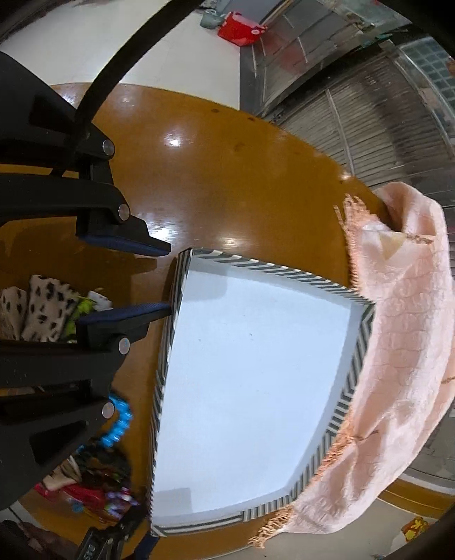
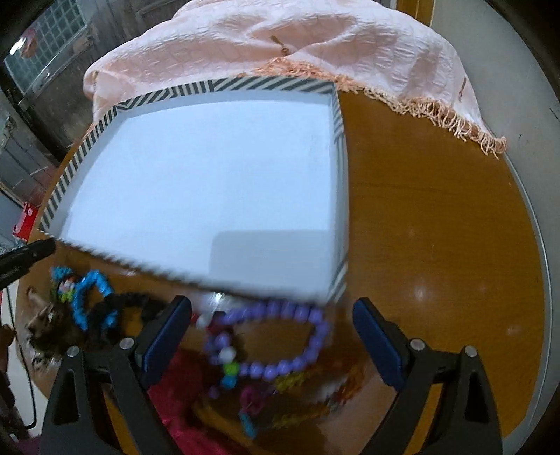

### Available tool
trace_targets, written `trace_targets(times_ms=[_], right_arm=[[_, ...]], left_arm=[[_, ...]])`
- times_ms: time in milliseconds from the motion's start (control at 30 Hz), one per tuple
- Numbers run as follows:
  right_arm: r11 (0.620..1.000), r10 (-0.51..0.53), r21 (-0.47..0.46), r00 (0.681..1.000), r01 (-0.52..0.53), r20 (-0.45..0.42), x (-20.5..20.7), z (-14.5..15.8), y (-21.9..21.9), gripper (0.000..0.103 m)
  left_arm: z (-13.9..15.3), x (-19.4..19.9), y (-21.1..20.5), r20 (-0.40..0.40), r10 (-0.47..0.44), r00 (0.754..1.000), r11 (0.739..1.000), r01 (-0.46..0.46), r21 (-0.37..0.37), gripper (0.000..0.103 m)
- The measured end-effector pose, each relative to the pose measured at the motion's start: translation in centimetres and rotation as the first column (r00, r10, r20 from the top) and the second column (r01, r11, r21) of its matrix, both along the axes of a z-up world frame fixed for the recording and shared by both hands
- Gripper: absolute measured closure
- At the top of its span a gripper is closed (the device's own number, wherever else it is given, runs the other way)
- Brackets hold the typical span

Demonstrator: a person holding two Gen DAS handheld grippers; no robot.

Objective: Organize jewelry
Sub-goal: 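Bring both tools over the jewelry pile beside the striped tray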

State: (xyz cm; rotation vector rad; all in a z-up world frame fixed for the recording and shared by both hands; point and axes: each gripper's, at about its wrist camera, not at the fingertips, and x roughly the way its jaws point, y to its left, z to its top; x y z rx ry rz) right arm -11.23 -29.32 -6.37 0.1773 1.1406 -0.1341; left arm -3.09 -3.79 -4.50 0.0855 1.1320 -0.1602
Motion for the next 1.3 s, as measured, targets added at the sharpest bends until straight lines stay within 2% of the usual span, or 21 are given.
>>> trace_targets(times_ms=[133, 200, 300, 467, 600, 700, 900, 1300], right_arm=[[0.999, -0.032, -0.003, 0.999, 0.032, 0.013, 1.2, -0.2, -0.9, 0.007], [0.999, -0.03, 0.026, 1.0, 0.03, 0.008, 1.6, 0.1, -1.0, 0.007], [0.999, 0.0, 0.038, 0.999, -0.001, 0.038, 1.1, 1.6, 0.0, 0.007], [0.998, 0.061, -0.002, 0.988, -0.061, 0.144, 0.0, 5.8, 2.0, 0.007], [0.996, 0.089, -0.032, 0.958, -0.084, 0.271, -1.8, 9.4, 4.3, 0.007], [0.994, 0.108, -0.032, 0.945, -0.103, 0.309, -2.5, 10.6, 5.5, 0.007], [0.993, 0.116, -0.065, 0.94, -0.1, 0.32, -4.7, 11.2, 7.4, 0.007], [0.999, 0.02, 0.027, 0.946, -0.03, 0.324, -7.9, 10.3, 7.4, 0.007]], left_arm=[[0.9, -0.4, 0.4, 0.015, -0.003, 1.0, 1.0, 0.003, -0.003, 0.077], [1.0, -0.5, 0.6, 0.016, -0.004, 1.0, 1.0, 0.004, -0.006, 0.077], [1.7, -1.1, 1.4, 0.027, 0.003, 1.0, 1.0, -0.002, -0.023, 0.077], [3.4, -2.8, 2.3, 0.069, -0.009, 0.998, 0.999, 0.012, -0.042, 0.077], [5.1, -4.4, 2.6, 0.114, -0.032, 0.993, 0.998, 0.038, -0.055, 0.077], [6.6, -4.2, 1.5, 0.128, -0.047, 0.991, 0.996, 0.056, -0.066, 0.077], [7.5, -5.5, 1.3, 0.148, -0.078, 0.986, 0.993, 0.09, -0.076, 0.077], [7.4, -7.2, 1.0, 0.158, -0.116, 0.981, 0.99, 0.128, -0.066, 0.077]])
